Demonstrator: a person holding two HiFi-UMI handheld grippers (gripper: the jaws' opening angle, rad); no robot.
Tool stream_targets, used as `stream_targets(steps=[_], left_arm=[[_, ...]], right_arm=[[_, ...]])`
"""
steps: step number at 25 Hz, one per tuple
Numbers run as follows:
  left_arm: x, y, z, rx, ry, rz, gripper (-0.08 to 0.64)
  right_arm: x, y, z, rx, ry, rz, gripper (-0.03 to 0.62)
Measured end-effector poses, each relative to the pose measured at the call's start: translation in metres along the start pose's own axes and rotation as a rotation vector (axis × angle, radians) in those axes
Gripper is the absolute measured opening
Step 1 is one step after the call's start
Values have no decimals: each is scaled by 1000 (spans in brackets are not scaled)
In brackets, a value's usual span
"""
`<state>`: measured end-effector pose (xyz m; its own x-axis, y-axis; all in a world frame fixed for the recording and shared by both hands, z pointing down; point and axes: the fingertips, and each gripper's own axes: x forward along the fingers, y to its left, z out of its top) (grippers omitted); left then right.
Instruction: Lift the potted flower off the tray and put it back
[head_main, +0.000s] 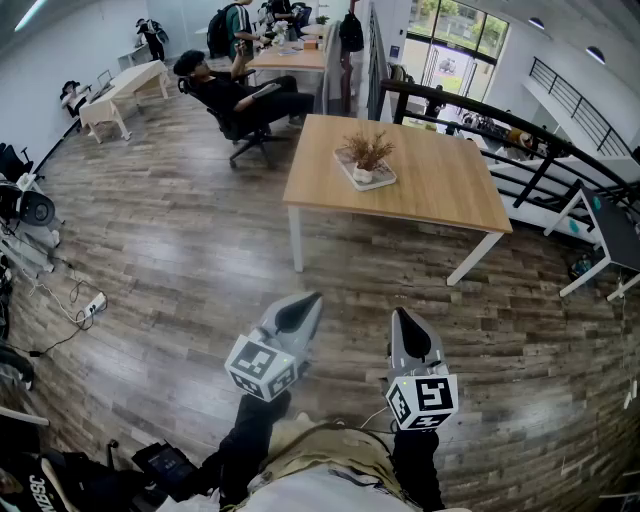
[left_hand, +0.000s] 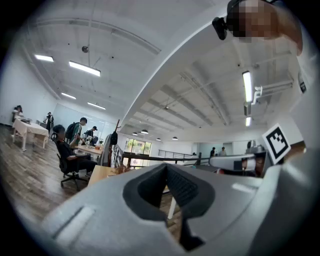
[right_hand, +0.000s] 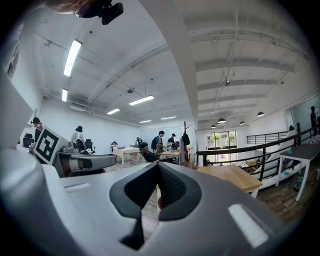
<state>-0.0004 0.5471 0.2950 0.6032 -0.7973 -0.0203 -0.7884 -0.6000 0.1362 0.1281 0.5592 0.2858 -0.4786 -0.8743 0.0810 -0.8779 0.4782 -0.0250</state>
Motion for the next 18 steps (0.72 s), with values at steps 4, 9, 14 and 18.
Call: stream_targets(steps=[4,9,14,18], left_arm=[[-3,13,-4,-8,5,-6,2],[-16,30,-13,-31,20,-2,2],[-36,56,-26,-67,36,14,2],[-51,68,-37,-95,50,10,2]], right_arm=[[11,8,-6,3,6,-4,3],[23,25,-15,3,28,-5,3],[33,47,-30,13,60,-9,3],[40,57,-43,21,94,-31,5]])
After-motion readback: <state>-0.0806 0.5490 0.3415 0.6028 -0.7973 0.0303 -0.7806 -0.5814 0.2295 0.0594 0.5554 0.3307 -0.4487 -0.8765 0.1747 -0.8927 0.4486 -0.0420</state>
